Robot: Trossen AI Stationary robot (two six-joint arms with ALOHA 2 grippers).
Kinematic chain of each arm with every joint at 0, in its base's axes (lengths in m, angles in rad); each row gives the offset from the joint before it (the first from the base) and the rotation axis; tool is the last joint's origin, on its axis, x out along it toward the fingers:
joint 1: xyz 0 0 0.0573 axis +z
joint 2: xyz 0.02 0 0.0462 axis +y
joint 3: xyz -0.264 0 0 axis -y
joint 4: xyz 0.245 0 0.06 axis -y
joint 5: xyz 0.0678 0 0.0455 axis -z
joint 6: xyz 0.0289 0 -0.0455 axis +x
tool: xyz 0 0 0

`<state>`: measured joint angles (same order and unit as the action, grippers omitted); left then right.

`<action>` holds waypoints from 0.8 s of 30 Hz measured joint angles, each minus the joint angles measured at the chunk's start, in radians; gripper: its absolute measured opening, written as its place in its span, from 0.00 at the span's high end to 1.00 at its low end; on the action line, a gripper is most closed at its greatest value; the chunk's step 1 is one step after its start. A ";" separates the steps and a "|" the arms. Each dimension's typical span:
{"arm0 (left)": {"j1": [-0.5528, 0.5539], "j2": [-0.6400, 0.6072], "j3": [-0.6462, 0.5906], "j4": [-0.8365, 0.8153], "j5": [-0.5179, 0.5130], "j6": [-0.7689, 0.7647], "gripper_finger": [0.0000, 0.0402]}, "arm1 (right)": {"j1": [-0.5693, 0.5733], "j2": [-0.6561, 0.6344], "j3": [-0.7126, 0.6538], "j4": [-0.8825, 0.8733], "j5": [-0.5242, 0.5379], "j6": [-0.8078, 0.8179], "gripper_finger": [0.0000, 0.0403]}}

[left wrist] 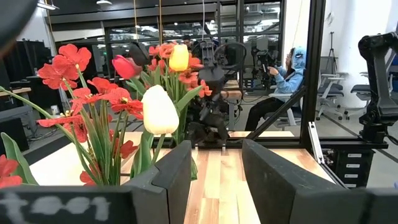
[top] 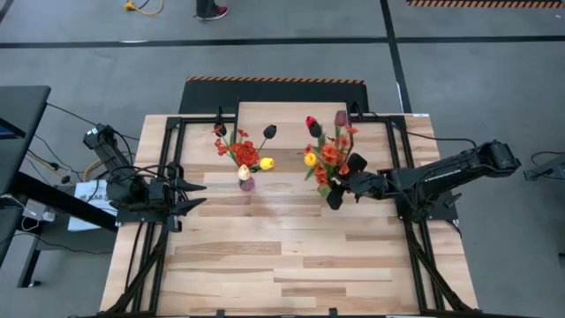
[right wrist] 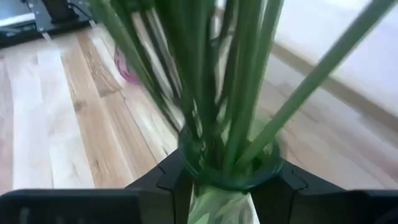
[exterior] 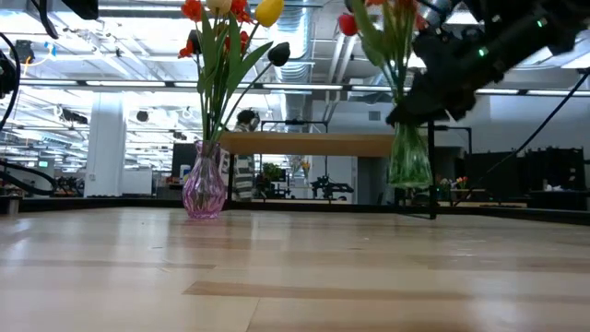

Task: Pick and place flowers into a vace then onto a shelf
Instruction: Put the green vase on the shelf

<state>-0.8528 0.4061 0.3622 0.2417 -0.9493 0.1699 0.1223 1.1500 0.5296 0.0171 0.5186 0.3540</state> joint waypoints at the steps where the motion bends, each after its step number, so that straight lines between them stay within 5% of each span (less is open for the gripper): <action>1: 0.000 0.000 0.000 0.000 0.000 0.000 0.67 | 0.000 0.000 0.020 -0.016 0.000 -0.008 0.69; 14: 0.000 0.000 0.000 0.000 0.000 -0.011 0.67 | -0.013 -0.089 0.180 -0.163 -0.018 -0.095 0.72; 24: 0.000 0.000 0.000 0.001 0.002 -0.011 0.67 | -0.163 -0.212 0.224 -0.233 -0.025 -0.181 0.73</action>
<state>-0.8529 0.4061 0.3622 0.2424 -0.9474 0.1593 -0.0403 0.9382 0.7533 -0.2156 0.4938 0.1733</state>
